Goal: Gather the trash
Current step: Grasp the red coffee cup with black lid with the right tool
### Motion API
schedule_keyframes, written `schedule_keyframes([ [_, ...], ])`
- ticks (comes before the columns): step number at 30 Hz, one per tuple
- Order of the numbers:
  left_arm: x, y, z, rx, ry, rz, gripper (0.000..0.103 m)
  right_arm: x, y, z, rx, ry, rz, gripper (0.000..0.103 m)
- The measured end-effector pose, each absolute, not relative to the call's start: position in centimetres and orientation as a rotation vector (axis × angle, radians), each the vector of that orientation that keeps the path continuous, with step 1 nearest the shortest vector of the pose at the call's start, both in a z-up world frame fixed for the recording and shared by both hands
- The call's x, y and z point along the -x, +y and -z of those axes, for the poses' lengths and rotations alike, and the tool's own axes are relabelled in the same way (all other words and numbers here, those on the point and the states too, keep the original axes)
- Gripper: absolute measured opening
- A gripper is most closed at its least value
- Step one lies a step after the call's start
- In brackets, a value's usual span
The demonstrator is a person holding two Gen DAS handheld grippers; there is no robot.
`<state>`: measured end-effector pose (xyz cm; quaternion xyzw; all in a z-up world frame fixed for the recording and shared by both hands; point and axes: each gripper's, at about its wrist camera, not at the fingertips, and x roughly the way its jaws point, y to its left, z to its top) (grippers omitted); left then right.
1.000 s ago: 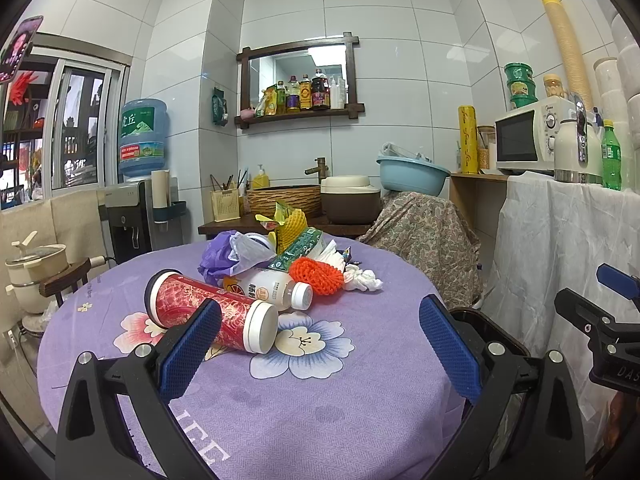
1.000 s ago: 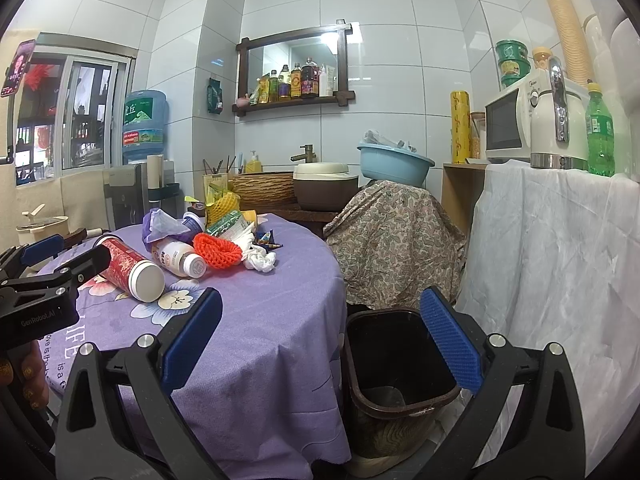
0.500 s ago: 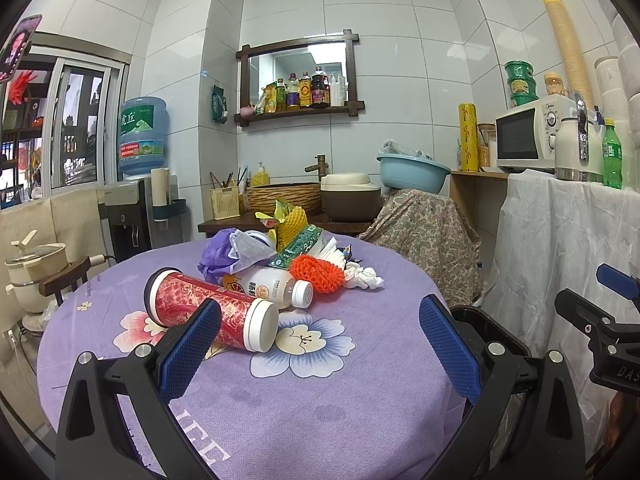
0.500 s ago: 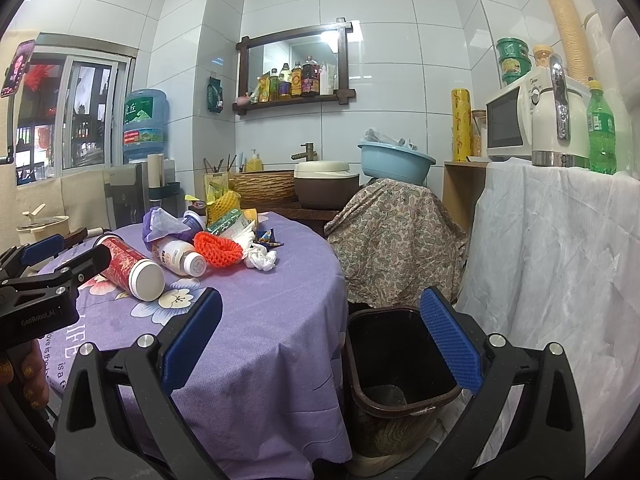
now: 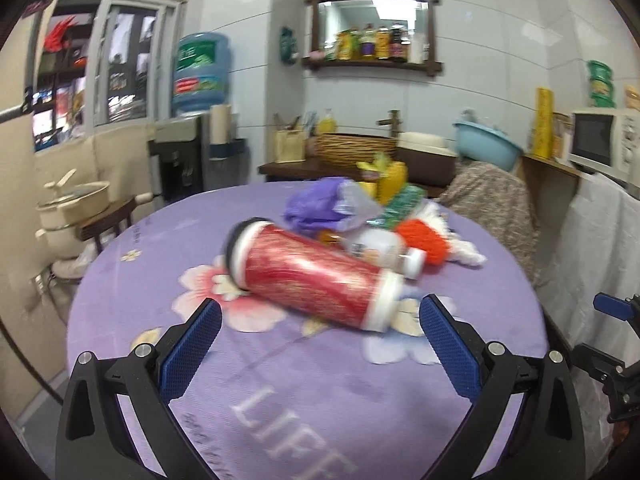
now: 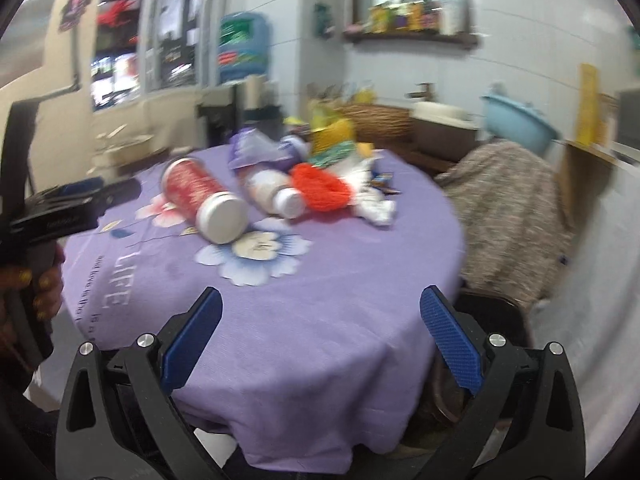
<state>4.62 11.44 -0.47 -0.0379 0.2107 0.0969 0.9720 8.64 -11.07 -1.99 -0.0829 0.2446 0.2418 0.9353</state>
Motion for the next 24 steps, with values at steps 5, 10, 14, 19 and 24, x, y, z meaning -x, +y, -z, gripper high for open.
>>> schedule_keyframes([
  [5, -4.6, 16.7, 0.2, 0.102, 0.457, -0.309, 0.098, -12.2, -3.9, 0.4, 0.283, 0.515, -0.704, 0.098],
  [10, -4.3, 20.8, 0.3, 0.145, 0.488, -0.406, 0.098, -15.1, 3.7, -0.6, 0.443, 0.538, -0.874, 0.098],
  [14, -4.1, 22.8, 0.6, 0.171, 0.511, -0.449, 0.098, -17.9, 9.6, -0.5, 0.565, 0.603, -0.941, 0.098],
  [19, -4.0, 24.1, 0.8, 0.165, 0.523, -0.479, 0.098, -20.6, 16.8, 1.1, 0.794, 0.685, -0.939, 0.098],
  [24, -4.2, 24.8, 1.2, 0.161, 0.542, -0.486, 0.098, -22.1, 20.7, 3.2, 0.964, 0.740, -0.875, 0.098],
])
